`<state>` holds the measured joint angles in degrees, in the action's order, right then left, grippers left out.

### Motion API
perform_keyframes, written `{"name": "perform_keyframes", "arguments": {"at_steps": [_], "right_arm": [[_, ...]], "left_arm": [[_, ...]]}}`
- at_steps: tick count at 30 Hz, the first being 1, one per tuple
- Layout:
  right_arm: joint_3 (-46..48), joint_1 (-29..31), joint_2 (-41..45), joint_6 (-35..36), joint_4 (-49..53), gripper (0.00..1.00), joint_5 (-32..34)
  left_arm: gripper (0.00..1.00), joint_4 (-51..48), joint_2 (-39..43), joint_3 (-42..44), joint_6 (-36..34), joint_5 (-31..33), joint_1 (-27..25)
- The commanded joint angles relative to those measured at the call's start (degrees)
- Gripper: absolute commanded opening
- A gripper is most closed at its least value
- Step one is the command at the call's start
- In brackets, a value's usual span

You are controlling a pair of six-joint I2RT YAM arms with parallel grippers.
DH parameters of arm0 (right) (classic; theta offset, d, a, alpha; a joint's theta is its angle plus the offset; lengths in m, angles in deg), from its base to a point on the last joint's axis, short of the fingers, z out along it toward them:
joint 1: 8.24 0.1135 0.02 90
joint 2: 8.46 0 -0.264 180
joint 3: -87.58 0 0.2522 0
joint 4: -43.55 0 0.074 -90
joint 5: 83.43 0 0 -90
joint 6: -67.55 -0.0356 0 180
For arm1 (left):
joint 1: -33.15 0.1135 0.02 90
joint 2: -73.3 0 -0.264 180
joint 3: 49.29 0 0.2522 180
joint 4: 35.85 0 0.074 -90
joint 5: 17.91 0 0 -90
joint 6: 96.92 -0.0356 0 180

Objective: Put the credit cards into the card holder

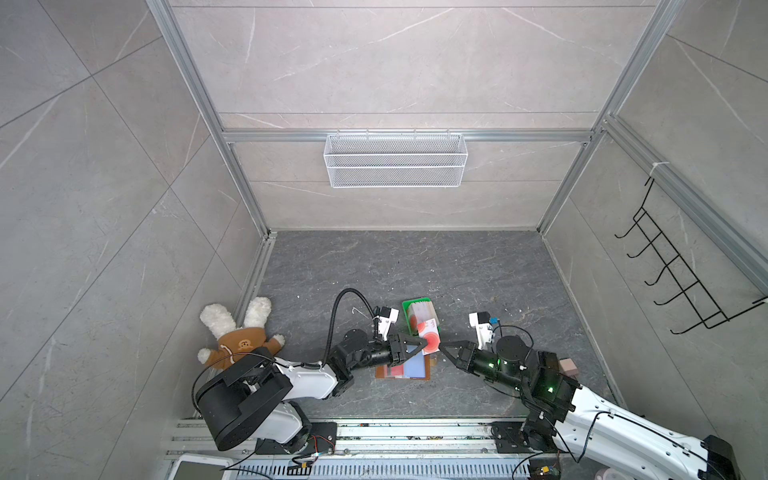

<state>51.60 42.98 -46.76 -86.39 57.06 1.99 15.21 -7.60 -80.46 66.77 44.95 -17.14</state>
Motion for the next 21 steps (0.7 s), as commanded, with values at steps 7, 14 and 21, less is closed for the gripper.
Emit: {"name": "perform_keyframes", "arguments": {"at_steps": [7,14,21], "right_arm": [[2.1,0.5,-0.4,-1.9,-1.3,0.00,-0.7],[2.9,0.7,-1.0,-2.4,-1.6,0.00,-0.4],[2.3,1.7,-3.4,-1.9,-1.2,0.04,0.2]], "left_arm": [[0.25,6.0,0.5,0.3,0.8,1.0,0.3],[0.15,4.1,1.9,0.4,-0.1,1.4,0.3],[0.01,0.8,4.4,1.4,-1.4,2.6,0.6]]}}
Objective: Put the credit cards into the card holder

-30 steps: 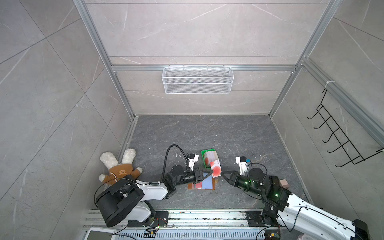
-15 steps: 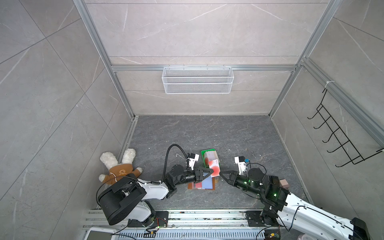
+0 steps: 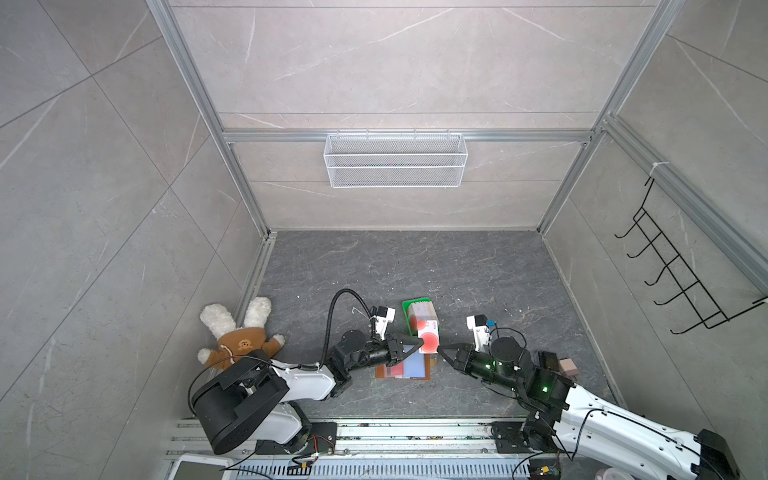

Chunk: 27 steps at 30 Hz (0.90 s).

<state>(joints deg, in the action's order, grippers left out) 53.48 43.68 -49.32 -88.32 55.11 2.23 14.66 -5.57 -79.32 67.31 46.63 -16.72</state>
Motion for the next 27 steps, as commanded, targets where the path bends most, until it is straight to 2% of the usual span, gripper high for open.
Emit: {"name": "perform_keyframes", "arguments": {"at_steps": [1,6,10,19,23,27], "right_arm": [[0.1,1.3,-1.0,0.1,1.9,0.06,0.9],[-2.2,2.6,-3.0,1.9,8.9,0.15,5.6],[-5.0,3.8,-7.0,3.3,14.2,0.16,8.3],[-11.3,6.4,-22.9,4.4,16.6,0.16,9.6],[-12.3,6.6,-28.0,4.4,16.1,0.17,10.1],[-13.4,6.5,-31.6,4.4,16.7,0.18,11.0]], "left_arm": [[0.01,0.3,3.0,0.5,-2.2,1.0,0.4],[0.00,-13.8,8.9,0.8,-5.6,1.4,1.0],[0.00,-21.7,14.2,2.1,-7.7,2.1,1.4],[0.00,-37.6,25.6,4.1,-11.4,4.7,1.9],[0.00,-42.7,29.0,4.0,-12.8,6.4,1.9],[0.00,-43.2,27.9,4.0,-12.6,6.8,1.8]]}}
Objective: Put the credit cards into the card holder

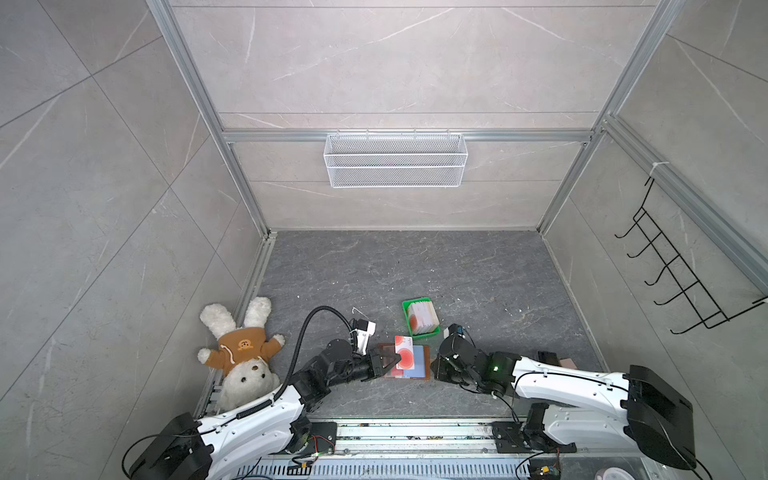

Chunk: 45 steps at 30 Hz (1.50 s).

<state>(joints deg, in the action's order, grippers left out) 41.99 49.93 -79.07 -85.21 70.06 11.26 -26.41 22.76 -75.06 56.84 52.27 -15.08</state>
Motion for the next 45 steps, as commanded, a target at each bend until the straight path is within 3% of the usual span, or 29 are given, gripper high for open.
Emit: {"name": "perform_keyframes", "arguments": {"at_steps": [1,13,23,33,45], "right_arm": [[-2.0,0.3,-2.4,1.3,1.6,0.18,2.0],[-2.7,0.3,-6.8,3.0,0.6,0.17,2.4],[-3.7,0.3,-9.4,3.7,1.3,0.16,2.6],[-3.7,0.3,-9.9,3.8,0.9,0.16,2.8],[-2.7,0.3,-9.5,3.3,-1.1,0.16,1.9]], "left_arm": [[0.00,-1.5,-1.3,-0.3,-1.9,1.1,0.2],[0.00,-1.7,-12.9,-3.8,-4.0,2.5,0.1],[0.00,-16.2,-9.5,-6.9,-8.8,6.5,0.1],[0.00,-19.2,-9.7,-7.9,-9.4,6.3,0.1],[0.00,-10.0,-11.0,-6.4,-6.2,3.4,0.1]]}}
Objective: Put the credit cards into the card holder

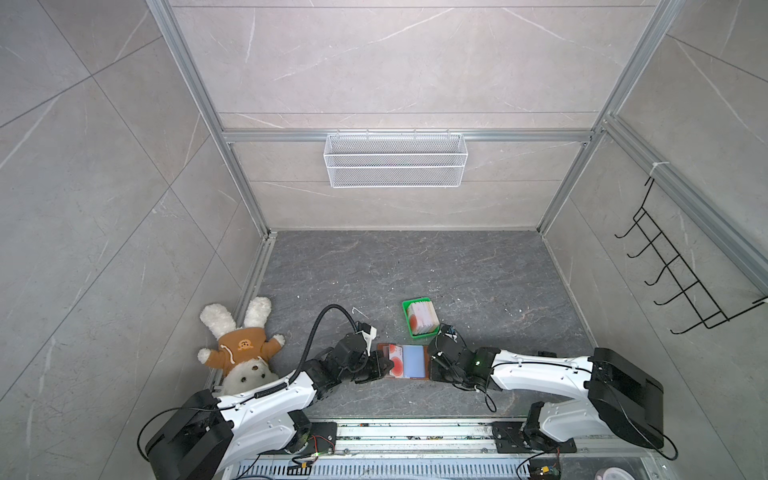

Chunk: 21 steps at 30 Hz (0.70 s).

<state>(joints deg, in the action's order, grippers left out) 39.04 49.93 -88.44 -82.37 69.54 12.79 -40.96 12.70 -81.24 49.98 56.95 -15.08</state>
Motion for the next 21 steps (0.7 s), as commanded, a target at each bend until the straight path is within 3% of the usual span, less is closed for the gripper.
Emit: {"name": "perform_keyframes", "arguments": {"at_steps": [1,7,13,21], "right_arm": [[0.2,0.2,-0.2,0.4,-0.6,0.16,0.4],[-0.1,0.3,-0.7,0.2,-0.6,0.16,0.4],[-0.2,0.3,-0.9,-0.2,1.0,0.16,1.5],[-0.9,0.3,-2.8,0.2,2.3,0.16,2.3]], "left_arm": [[0.00,5.6,-1.8,-0.2,0.7,-1.4,0.1],[0.00,6.1,-6.4,-1.1,-0.8,-0.7,0.1],[0.00,-3.5,-5.8,-3.8,-3.5,1.9,0.1],[0.00,-8.7,-4.9,-5.3,-4.4,3.5,0.1]]}}
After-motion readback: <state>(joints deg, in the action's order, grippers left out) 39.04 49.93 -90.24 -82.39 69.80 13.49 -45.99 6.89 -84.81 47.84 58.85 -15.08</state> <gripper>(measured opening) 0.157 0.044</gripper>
